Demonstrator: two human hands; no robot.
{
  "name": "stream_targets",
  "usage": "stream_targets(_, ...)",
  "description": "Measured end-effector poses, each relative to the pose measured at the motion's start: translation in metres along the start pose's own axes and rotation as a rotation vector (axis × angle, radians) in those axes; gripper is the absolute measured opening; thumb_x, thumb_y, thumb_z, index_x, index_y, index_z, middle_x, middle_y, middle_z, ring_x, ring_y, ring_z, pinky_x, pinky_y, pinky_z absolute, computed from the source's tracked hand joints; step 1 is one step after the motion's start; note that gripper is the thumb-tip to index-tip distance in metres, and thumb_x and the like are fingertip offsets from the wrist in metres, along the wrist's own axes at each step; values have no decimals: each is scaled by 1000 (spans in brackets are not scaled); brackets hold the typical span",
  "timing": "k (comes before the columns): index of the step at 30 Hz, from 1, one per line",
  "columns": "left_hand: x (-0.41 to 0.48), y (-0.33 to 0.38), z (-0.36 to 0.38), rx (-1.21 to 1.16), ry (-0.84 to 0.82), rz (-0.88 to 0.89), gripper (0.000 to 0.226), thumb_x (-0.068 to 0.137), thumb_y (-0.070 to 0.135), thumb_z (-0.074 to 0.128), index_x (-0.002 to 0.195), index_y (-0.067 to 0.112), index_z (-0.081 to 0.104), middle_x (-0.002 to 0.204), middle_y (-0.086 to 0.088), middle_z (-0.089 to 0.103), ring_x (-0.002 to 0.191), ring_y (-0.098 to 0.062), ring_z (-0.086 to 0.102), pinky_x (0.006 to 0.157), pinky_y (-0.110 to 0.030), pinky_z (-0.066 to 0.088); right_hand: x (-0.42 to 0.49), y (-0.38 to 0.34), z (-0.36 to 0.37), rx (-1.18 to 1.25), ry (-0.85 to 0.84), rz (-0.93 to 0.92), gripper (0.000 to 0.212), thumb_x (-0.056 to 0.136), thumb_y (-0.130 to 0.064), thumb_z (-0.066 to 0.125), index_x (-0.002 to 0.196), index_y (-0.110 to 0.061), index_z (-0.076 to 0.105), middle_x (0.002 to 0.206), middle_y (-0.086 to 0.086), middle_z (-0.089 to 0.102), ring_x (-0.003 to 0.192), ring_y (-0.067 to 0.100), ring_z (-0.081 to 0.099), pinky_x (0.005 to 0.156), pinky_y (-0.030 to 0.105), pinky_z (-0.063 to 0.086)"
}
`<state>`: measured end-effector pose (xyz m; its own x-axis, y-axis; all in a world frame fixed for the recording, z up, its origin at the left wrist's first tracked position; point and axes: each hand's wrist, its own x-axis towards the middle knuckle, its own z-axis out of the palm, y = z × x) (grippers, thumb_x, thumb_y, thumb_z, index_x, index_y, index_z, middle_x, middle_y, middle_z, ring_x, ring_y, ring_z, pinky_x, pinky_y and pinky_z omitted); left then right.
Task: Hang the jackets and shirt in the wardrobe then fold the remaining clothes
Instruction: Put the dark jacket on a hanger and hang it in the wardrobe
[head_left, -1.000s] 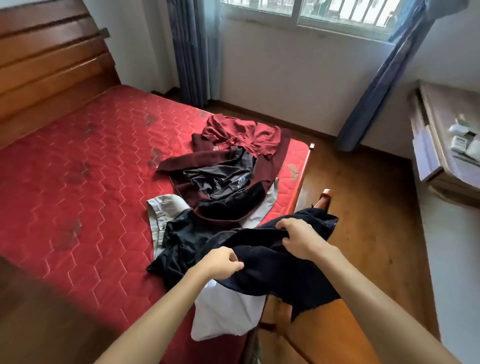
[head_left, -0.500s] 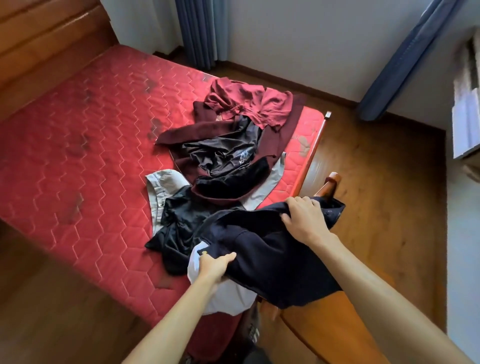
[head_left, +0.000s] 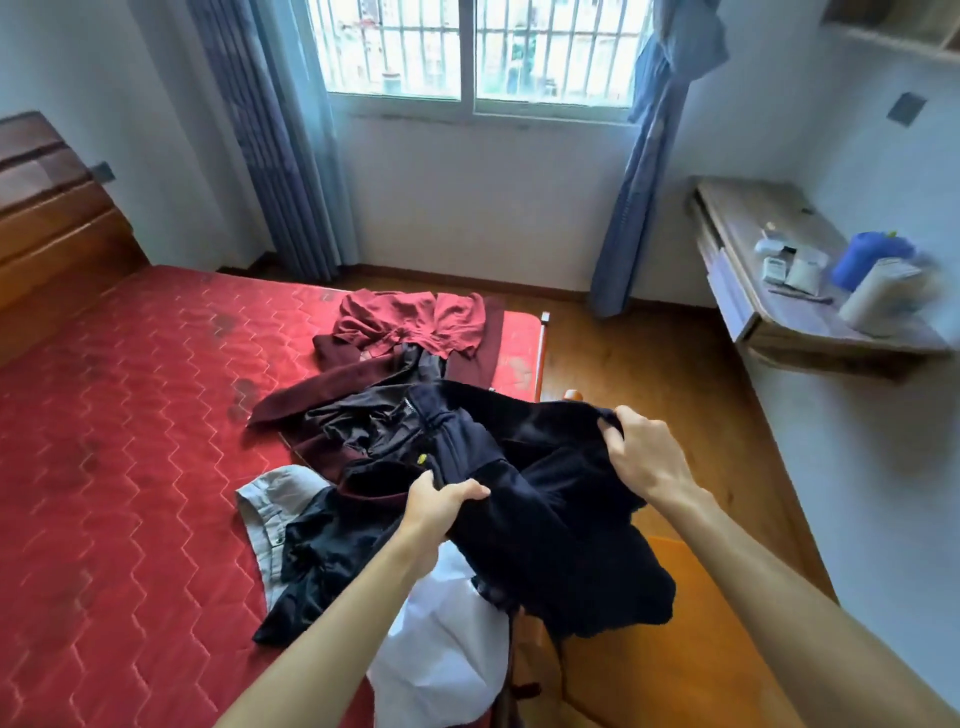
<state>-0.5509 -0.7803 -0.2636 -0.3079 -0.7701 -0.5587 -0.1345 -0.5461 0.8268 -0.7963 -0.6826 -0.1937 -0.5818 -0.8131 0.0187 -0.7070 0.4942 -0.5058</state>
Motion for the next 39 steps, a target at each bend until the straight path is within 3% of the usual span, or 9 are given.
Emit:
stream_targets(5,-64,28,14,117,-116,178,55,60,9,88,108,13,61,102,-11,75,94,-28,73,86,-47,59,-53,-2,-51,46,248,8,25,102,-33,46,92,-12,56,87,19,69,83,43,63,66,41,47)
stream_targets(11,-103,38,19,147,-195,383,45,71,-18,72,108,5,63,96,-8,74,82,-19,71,60,-17,55,-117,9,-110,71,545,24,25,103,-32,47,103,-9,59,87,17,70,81,42,65,68,42,51)
stream_targets(14,-118,41,23,188,-147,520,42,73,-16,71,106,10,63,97,-7,74,85,-19,71,68,-23,57,-145,26,-138,80,602,56,34,99,-42,43,104,-12,58,90,20,71,86,45,65,74,49,53)
stream_targets(20,-147,54,11,318,-117,622,34,70,2,82,95,21,71,88,-1,77,81,-21,74,77,-38,60,-198,72,-198,154,706,142,25,103,-25,49,104,-3,61,97,23,70,90,43,63,67,29,32)
stream_targets(24,-181,57,29,291,-162,598,21,79,15,81,70,17,62,64,4,65,59,-11,60,58,-20,47,-227,93,-207,159,723,128,22,101,-24,52,104,-5,64,102,21,71,94,41,64,69,29,35)
stream_targets(27,-201,36,52,475,-114,597,41,81,9,77,58,19,44,50,10,41,50,-9,36,47,-22,30,-255,96,-216,186,706,51,20,100,-16,55,105,0,66,102,21,72,94,39,65,66,18,29)
stream_targets(31,-222,-17,64,520,-35,533,35,89,13,71,64,14,45,59,-2,43,56,-15,37,53,-31,29,-293,115,-227,211,633,-42,17,100,-14,55,105,-2,66,100,16,73,92,34,65,65,12,29)
stream_targets(35,-249,-35,36,506,1,464,28,92,3,65,73,12,46,60,-4,43,52,-12,39,43,-20,32,-310,128,-228,178,559,-47,16,100,-14,55,106,-3,65,102,17,72,95,37,63,71,20,31)
stream_targets(39,-284,-17,-19,490,3,420,34,88,-15,55,72,13,43,50,7,53,41,2,51,41,-9,37,-310,133,-215,198,433,2,16,99,-24,53,95,-12,63,95,14,71,94,37,64,82,39,50)
